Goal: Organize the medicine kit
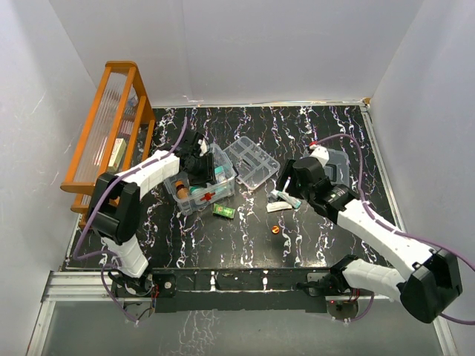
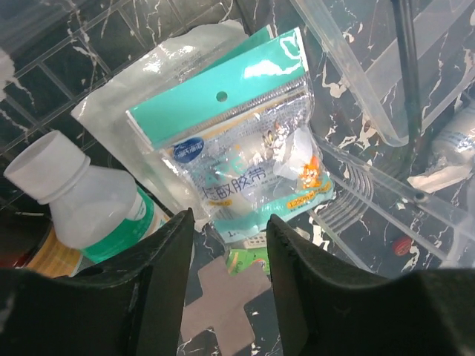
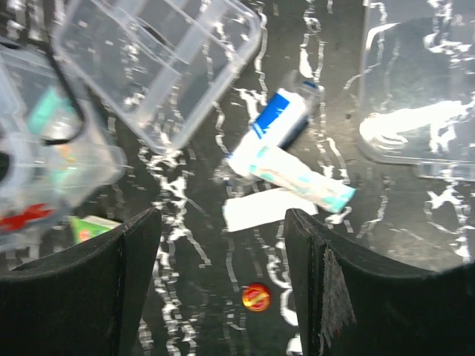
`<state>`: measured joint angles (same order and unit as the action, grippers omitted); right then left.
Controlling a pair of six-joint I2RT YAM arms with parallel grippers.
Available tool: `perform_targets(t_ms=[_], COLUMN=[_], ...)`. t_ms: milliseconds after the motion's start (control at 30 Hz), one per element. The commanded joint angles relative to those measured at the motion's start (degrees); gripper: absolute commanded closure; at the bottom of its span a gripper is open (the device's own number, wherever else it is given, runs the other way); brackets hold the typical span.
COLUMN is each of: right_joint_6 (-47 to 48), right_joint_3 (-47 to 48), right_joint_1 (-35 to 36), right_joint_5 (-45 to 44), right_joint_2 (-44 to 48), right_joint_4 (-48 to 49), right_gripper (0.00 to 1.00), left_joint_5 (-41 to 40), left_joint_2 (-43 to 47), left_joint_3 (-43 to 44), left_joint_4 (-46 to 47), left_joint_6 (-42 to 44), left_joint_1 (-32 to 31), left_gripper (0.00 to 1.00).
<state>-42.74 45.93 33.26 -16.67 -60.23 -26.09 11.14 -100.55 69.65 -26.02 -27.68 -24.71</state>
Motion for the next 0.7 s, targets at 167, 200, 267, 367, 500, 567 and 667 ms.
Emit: perform_targets(t_ms=[167,200,267,367,500,567,667], right_joint_6=[15.6,15.2,13.2,8.7,2.3,-0.7,-5.2], right_joint_3=[-0.4,-0.1,0.6,1.2,0.8,0.0,-1.8], right_joint_1=[-0.4,-0.5,-0.5,-0.6,-0.6,-0.6,-0.6], right_joint_5=[-5.3,-5.0,-3.8,-1.8,-0.6,-0.7,-1.3], right_joint_2=[-2.8,-3.2,-4.2,-6.3,-7.3,-7.0,-5.8], right_joint_4=[-0.7,-0.9,-1.3,-1.9,-2.1,-1.9,-1.1], right_gripper=[0.35,0.34,0.34,0.34,0.35,0.35,0.36], left_joint_5=[-1.7,-1.4,-1.3,-2.1,-2.4,-2.0,-1.7], left_joint_2=[10.0,11.1,13.4,18.5,29.2,34.6,41.9], left_joint_3=[3.4,3.3,3.2,1.5,-4.9,-9.6,-16.4], left_joint_4=[-4.4,-4.2,-3.6,-1.4,6.5,11.5,18.0], left_joint_6=[2.9,3.3,3.9,5.6,8.3,9.8,10.8], left_joint_1=[-0.3,-0.2,-0.2,-0.3,-0.3,-0.2,-0.2], left_gripper=[0.52,0.51,0.51,0.49,0.45,0.42,0.37])
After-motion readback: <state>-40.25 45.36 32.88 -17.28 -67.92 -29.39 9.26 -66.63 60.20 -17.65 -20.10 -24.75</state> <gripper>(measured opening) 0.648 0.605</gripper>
